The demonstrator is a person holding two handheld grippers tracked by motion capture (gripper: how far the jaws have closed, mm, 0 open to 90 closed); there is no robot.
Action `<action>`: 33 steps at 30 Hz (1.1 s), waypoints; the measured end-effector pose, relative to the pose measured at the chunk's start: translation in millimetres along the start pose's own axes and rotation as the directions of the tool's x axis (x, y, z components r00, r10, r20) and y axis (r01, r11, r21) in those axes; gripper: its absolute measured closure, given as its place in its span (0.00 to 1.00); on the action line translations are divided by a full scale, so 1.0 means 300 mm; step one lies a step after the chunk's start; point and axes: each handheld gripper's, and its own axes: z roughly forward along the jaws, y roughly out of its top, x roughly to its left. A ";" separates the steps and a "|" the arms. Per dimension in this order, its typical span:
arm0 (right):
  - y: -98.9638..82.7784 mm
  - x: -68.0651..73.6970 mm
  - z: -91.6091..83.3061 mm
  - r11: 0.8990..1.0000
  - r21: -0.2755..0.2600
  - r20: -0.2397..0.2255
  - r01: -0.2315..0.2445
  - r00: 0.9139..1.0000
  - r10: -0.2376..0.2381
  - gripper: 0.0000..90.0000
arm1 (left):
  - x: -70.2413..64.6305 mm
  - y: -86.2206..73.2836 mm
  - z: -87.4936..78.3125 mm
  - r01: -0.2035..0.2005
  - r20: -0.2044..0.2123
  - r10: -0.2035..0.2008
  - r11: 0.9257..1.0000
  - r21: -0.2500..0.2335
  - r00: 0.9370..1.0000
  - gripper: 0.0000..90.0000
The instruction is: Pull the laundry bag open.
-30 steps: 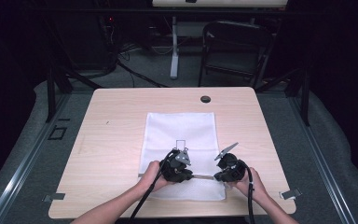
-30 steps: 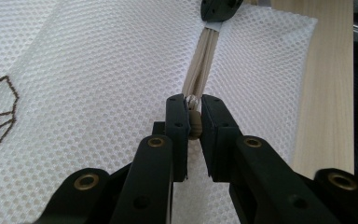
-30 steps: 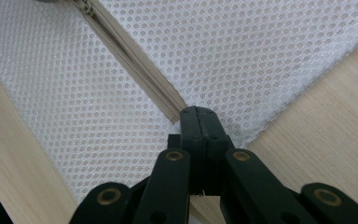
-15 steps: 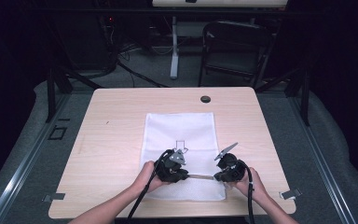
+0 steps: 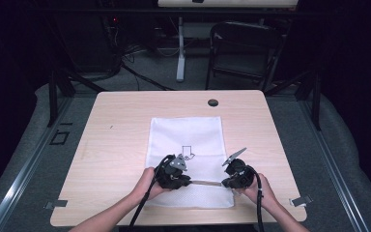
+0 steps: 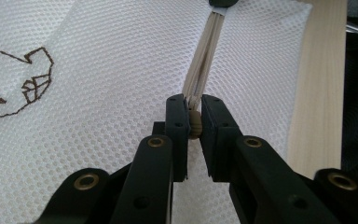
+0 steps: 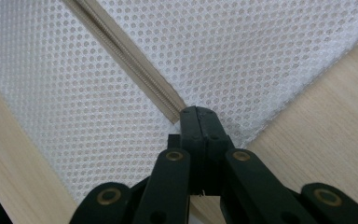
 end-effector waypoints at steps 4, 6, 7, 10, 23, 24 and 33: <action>0.000 0.000 0.000 1.000 0.000 0.001 0.000 1.000 0.000 1.00 | -0.004 -0.007 -0.005 0.003 0.005 -0.003 1.000 -0.004 1.000 0.91; 0.003 -0.002 -0.004 1.000 0.019 0.004 0.016 1.000 -0.016 1.00 | -0.008 -0.007 -0.005 -0.001 0.005 0.001 1.000 -0.002 1.000 0.91; 0.000 0.001 0.000 1.000 0.002 0.002 0.002 1.000 -0.002 1.00 | -0.008 -0.008 -0.006 0.001 0.008 -0.001 1.000 -0.003 1.000 0.91; 0.003 -0.003 -0.004 1.000 0.022 0.007 0.020 1.000 -0.020 1.00 | -0.012 -0.009 -0.006 -0.004 0.010 0.004 1.000 0.001 1.000 0.91; 0.002 -0.001 -0.004 1.000 0.020 0.007 0.017 1.000 -0.017 1.00 | -0.011 -0.021 -0.011 -0.007 0.003 0.007 1.000 0.016 1.000 0.91; 0.002 0.000 -0.004 1.000 0.021 0.008 0.017 1.000 -0.017 1.00 | -0.010 -0.022 -0.010 -0.005 0.005 0.005 1.000 0.016 1.000 0.91; 0.002 0.001 -0.007 0.999 0.030 0.013 0.013 1.000 -0.014 1.00 | 0.001 -0.033 -0.011 -0.003 0.017 0.003 1.000 0.020 1.000 0.91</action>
